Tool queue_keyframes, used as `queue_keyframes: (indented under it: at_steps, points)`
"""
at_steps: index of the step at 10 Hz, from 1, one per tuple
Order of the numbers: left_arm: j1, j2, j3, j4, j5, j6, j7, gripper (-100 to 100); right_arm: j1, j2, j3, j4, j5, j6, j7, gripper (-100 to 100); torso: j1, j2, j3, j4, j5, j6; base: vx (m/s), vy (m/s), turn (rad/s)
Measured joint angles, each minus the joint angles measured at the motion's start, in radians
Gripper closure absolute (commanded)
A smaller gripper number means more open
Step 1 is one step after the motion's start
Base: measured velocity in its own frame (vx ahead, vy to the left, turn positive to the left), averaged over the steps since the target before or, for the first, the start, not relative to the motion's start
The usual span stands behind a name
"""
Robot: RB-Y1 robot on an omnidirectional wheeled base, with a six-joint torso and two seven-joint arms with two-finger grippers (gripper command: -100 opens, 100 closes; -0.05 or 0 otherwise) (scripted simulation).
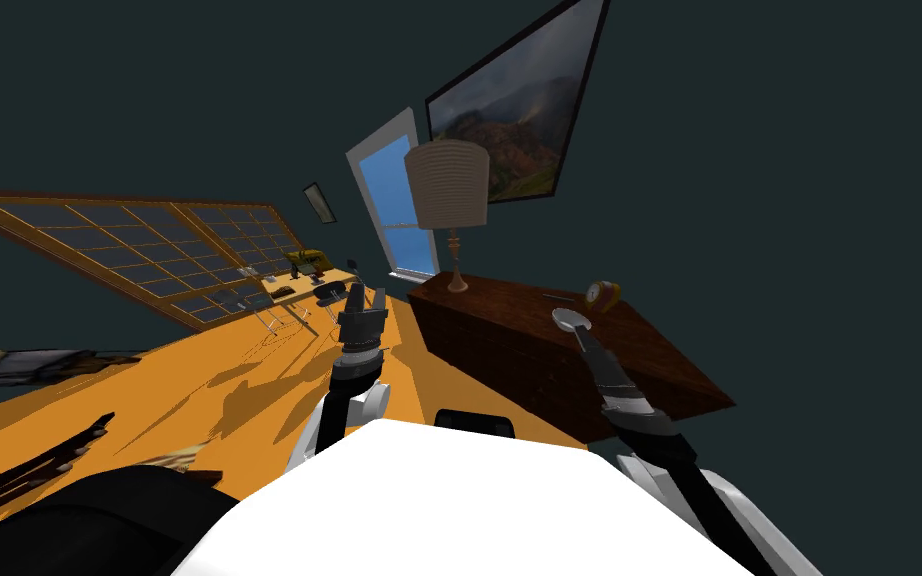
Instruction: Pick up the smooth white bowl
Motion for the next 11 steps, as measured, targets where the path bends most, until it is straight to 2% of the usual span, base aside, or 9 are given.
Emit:
queue_keyframes:
  at_steps: [1, 4, 5, 7, 8, 10, 11]
  points:
    - [0.0, 0.0, 0.0, 0.0, 0.0, 0.0, 0.0, 0, 0.027, -0.036, -0.012, 0.011, 0.018, 0.011, 0.01, -100, 0.001, -0.001, 0.0, 0.0, 0.0, 0.0, 0.021, 0.07, 0.032]
    - [0.0, 0.0, 0.0, 0.0, 0.0, 0.0, 0.0, 0, 0.066, -0.078, -0.016, 0.057, 0.055, 0.019, 0.043, -100, -0.001, -0.001, -0.001, 0.0, 0.0, 0.0, 0.044, 0.059, 0.064]
    - [0.0, 0.0, 0.0, 0.0, 0.0, 0.0, 0.0, 0, 0.096, -0.104, -0.029, 0.075, 0.066, 0.015, 0.05, -100, -0.001, -0.002, -0.001, 0.0, 0.0, 0.0, 0.034, 0.048, 0.037]
    - [0.0, 0.0, 0.0, 0.0, 0.0, 0.0, 0.0, 0, 0.118, -0.15, -0.05, 0.117, 0.082, 0.017, 0.059, -100, -0.001, -0.002, -0.001, 0.0, 0.0, 0.0, 0.064, 0.088, 0.121]
    - [0.0, 0.0, 0.0, 0.0, 0.0, 0.0, 0.0, 0, 0.15, -0.183, -0.068, 0.13, 0.099, 0.03, 0.068, -100, 0.002, -0.004, -0.002, -0.001, 0.0, 0.0, 0.071, 0.079, 0.045]
    - [0.0, 0.0, 0.0, 0.0, 0.0, 0.0, 0.0, 0, 0.167, -0.237, -0.085, 0.197, 0.121, 0.029, 0.084, -100, 0.0, -0.004, -0.002, -0.001, 0.0, 0.0, 0.078, 0.076, 0.13]
    - [0.0, 0.0, 0.0, 0.0, 0.0, 0.0, 0.0, 0, 0.193, -0.269, -0.101, 0.24, 0.14, 0.022, 0.098, -100, 0.0, -0.004, -0.003, -0.001, 0.0, 0.0, 0.077, 0.051, 0.062]
